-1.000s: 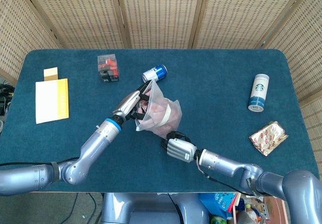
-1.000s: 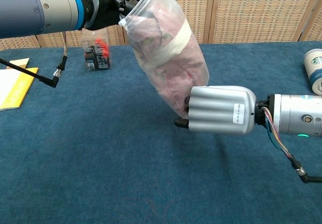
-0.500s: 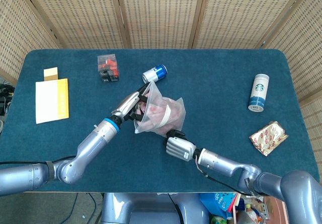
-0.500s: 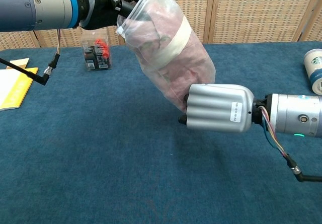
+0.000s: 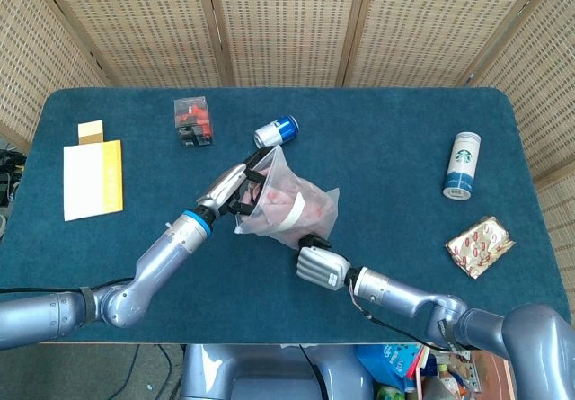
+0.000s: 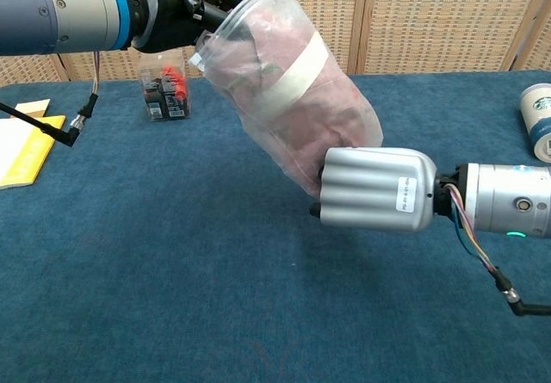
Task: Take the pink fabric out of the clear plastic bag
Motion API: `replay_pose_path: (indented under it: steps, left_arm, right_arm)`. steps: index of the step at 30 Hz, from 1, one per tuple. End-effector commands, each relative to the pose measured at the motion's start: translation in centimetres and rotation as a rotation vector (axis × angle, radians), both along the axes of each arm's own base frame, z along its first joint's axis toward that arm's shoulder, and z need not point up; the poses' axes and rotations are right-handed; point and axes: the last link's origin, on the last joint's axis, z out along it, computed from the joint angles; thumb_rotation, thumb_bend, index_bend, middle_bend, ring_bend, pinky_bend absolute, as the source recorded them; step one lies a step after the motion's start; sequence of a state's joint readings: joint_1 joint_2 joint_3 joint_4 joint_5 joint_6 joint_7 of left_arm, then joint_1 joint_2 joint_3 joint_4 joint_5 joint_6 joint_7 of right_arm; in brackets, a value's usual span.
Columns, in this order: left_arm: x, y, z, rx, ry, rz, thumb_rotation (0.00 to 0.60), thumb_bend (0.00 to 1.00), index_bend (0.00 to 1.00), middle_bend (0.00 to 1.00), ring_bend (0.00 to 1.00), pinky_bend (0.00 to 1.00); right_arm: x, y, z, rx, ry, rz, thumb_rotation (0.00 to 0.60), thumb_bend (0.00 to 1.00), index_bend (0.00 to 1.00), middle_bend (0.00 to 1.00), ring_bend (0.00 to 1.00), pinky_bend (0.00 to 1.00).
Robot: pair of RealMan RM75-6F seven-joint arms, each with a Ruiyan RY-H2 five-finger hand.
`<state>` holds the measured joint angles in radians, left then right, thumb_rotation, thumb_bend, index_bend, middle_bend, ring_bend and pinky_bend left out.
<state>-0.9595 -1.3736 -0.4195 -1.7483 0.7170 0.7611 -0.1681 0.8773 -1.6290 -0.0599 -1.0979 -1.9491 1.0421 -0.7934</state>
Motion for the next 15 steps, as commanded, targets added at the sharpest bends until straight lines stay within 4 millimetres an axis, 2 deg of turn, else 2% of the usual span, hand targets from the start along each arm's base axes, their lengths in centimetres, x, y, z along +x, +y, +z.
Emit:
replay_pose_path:
  steps: [1,9,15]
  left_arm:
    - [-0.1,0.1,0.0,0.002,-0.003,0.004,0.600,0.51,0.78,0.00,0.00,0.00]
    - [-0.8,0.4,0.1,0.026,0.000,0.014,0.600,0.51,0.78,0.00,0.00,0.00]
    - [-2.9,1.5,1.2,0.098,0.042,0.041,0.600,0.51,0.78,0.00,0.00,0.00]
  right_arm:
    - [-0.1,0.0,0.1,0.000,0.001,-0.001,0.600,1.00,0.71,0.76,0.68,0.88]
    - [-0.7,-0.2,0.5,-0.009,0.010,-0.011,0.600,1.00,0.74,0.77,0.69,0.89]
    - [-2.1,-0.7,1.8,-0.039,0.030,-0.042,0.600,1.00,0.74,0.77,0.70,0.90]
